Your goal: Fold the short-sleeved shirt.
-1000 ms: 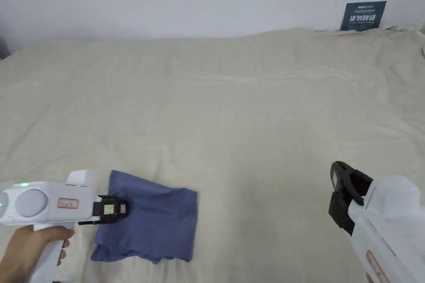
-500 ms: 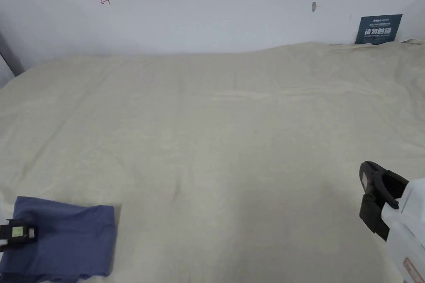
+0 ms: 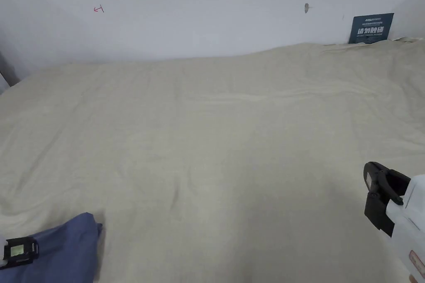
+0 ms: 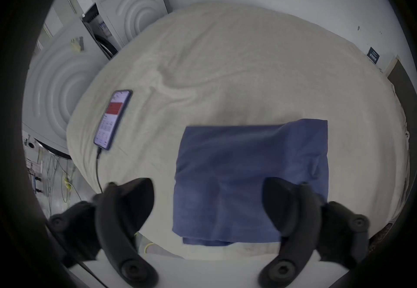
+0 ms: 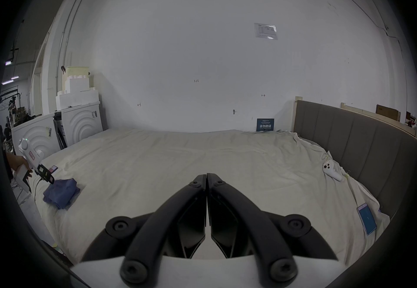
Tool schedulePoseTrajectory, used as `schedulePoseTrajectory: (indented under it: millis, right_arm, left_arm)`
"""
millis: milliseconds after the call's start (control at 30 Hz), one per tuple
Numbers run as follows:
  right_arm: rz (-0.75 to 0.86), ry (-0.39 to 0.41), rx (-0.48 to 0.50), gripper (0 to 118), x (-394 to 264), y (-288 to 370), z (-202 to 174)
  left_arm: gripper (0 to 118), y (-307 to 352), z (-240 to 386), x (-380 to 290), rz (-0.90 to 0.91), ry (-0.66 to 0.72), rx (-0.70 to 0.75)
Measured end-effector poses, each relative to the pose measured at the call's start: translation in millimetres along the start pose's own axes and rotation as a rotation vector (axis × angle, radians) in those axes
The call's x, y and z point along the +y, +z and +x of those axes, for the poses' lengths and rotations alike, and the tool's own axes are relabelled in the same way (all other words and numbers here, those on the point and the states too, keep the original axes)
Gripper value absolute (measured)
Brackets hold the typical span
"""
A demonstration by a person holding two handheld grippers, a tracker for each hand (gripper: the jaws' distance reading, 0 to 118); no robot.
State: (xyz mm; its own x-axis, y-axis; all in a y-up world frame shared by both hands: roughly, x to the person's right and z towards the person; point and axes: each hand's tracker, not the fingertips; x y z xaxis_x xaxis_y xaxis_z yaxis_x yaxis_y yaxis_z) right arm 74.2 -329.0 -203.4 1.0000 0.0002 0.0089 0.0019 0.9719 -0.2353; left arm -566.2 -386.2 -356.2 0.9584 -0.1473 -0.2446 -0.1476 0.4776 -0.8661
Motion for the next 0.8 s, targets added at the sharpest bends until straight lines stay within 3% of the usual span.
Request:
schedulePoseTrajectory:
  millis: [367, 600, 800]
  right_arm:
    - [0.023, 0.01, -0.032, 0, 19.0, 17.7, 13.9]
    - [0.089, 0.013, -0.022, 0, 38.9, 34.4, 21.4]
    - [0.128, 0.034, -0.028, 0, 48.9, 48.0, 36.1]
  left_arm:
    - [110, 125.5, 42.0, -8.3, 0.523, 0.056, -0.072]
    - [118, 210.9, 84.8, -36.2, 0.909, 0.019, -0.121]
    - [118, 250.5, 132.3, -58.5, 1.017, -0.01, -0.14]
